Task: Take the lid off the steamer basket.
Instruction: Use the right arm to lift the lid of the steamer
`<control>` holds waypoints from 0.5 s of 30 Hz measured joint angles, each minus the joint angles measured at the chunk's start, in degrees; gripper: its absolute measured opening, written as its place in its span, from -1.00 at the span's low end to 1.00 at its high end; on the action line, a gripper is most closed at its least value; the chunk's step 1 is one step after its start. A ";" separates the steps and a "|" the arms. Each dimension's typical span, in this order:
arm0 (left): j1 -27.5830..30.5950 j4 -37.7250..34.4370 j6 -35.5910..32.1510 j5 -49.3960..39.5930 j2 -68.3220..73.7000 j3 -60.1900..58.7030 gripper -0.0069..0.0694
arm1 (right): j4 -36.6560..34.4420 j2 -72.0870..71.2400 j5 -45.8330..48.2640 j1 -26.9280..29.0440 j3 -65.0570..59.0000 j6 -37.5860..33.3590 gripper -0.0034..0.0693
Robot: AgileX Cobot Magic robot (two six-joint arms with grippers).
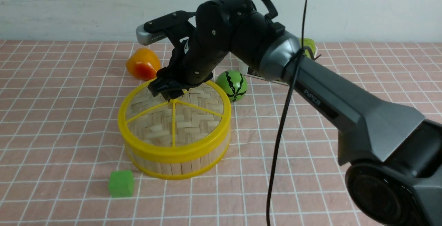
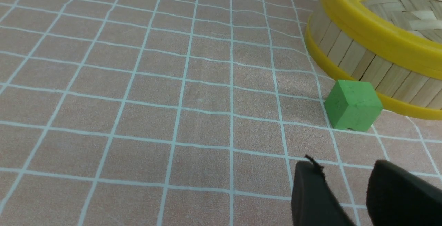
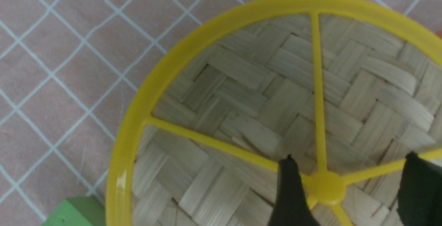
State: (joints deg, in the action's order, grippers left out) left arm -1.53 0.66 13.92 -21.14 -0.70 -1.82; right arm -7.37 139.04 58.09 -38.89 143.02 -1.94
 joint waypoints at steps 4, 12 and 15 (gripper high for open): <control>0.00 0.00 0.00 0.00 0.00 0.00 -0.19 | -0.14 0.97 -2.05 0.00 0.00 0.00 0.12; 0.00 0.00 0.00 0.00 0.00 0.00 -0.19 | -0.14 1.40 -0.05 0.00 0.00 0.21 -0.04; 0.00 0.00 0.00 0.00 0.00 0.00 -0.19 | -0.20 1.40 0.94 0.00 0.00 0.40 -0.23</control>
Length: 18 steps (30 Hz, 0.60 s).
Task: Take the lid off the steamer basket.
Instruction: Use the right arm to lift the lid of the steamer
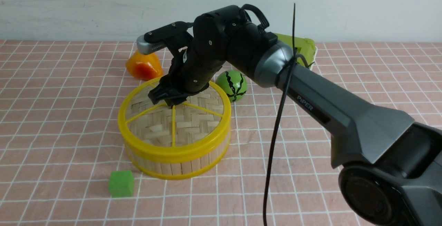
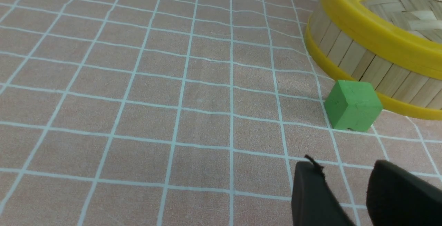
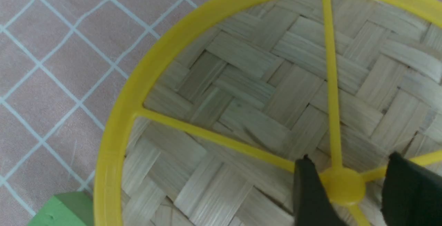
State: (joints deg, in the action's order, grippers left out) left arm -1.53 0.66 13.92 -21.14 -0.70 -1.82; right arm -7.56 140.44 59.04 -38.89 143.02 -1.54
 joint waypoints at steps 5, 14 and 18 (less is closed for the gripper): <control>0.00 0.00 0.00 0.00 0.00 0.00 -0.19 | 0.01 0.00 -0.95 0.00 0.00 0.00 -0.34; 0.00 0.00 0.00 0.00 0.00 0.00 -0.19 | -0.46 0.00 -2.82 0.00 0.00 0.08 -0.25; 0.00 0.00 0.00 0.00 0.00 0.00 -0.19 | -0.46 0.00 -2.34 0.00 0.00 0.08 -0.28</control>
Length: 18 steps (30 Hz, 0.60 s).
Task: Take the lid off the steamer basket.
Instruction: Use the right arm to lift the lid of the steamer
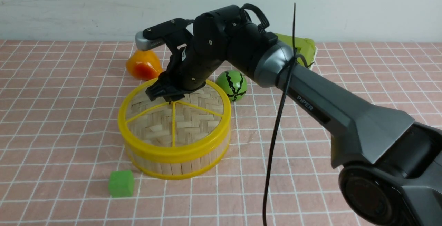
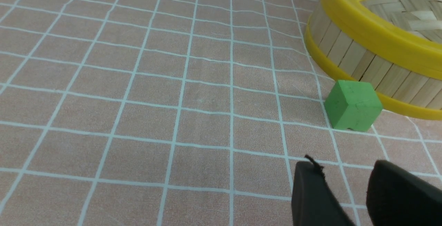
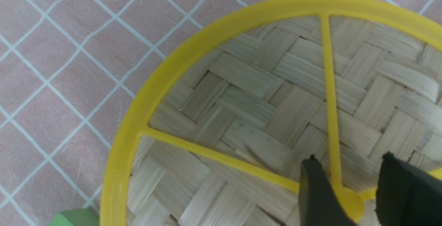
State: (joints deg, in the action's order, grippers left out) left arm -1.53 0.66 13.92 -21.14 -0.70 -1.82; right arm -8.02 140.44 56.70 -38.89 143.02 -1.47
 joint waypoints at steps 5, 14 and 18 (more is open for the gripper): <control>0.00 0.00 0.00 0.00 0.00 0.00 -0.19 | 0.00 0.00 0.30 0.00 0.00 0.00 -0.41; 0.00 0.00 0.00 0.00 0.00 0.00 -0.19 | -0.14 0.00 0.98 0.00 0.00 -0.06 -0.69; 0.00 0.00 0.00 0.00 0.00 0.00 -0.19 | -0.14 0.00 1.18 0.00 0.35 -0.06 -0.69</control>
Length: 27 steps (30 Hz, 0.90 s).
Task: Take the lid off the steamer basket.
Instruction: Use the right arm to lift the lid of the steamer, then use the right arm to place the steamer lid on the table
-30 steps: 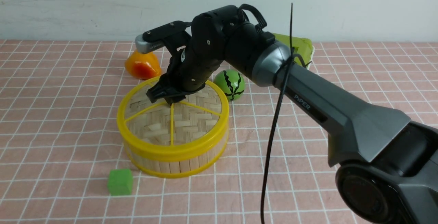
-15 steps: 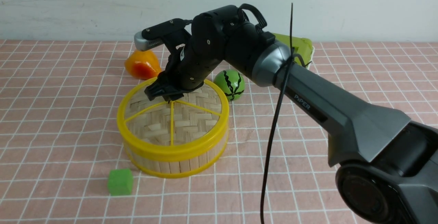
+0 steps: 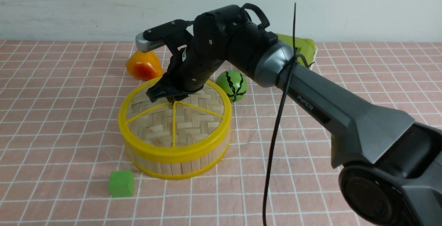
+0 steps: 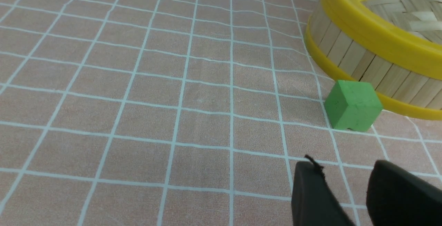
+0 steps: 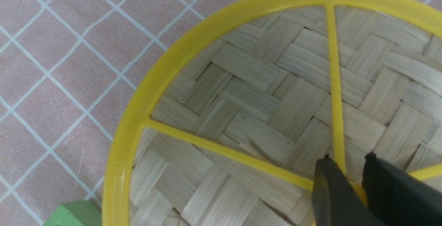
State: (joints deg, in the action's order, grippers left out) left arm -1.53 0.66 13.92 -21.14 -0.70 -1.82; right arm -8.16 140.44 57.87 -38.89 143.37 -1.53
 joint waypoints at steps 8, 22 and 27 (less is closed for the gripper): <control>0.00 0.00 0.00 0.00 0.00 0.00 -0.19 | 0.91 -4.82 6.28 0.00 5.31 -0.06 -0.69; 0.00 0.00 0.00 -0.02 0.00 0.00 -0.19 | 9.94 -27.22 14.81 5.26 -5.69 -1.06 -0.69; 0.00 0.00 0.00 -0.02 0.00 0.00 -0.19 | 8.96 -36.08 14.61 11.23 -20.88 -1.26 -0.69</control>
State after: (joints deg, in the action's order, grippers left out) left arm -1.53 0.66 13.92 -21.16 -0.70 -1.82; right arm 0.80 104.36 72.48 -27.66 122.49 -2.79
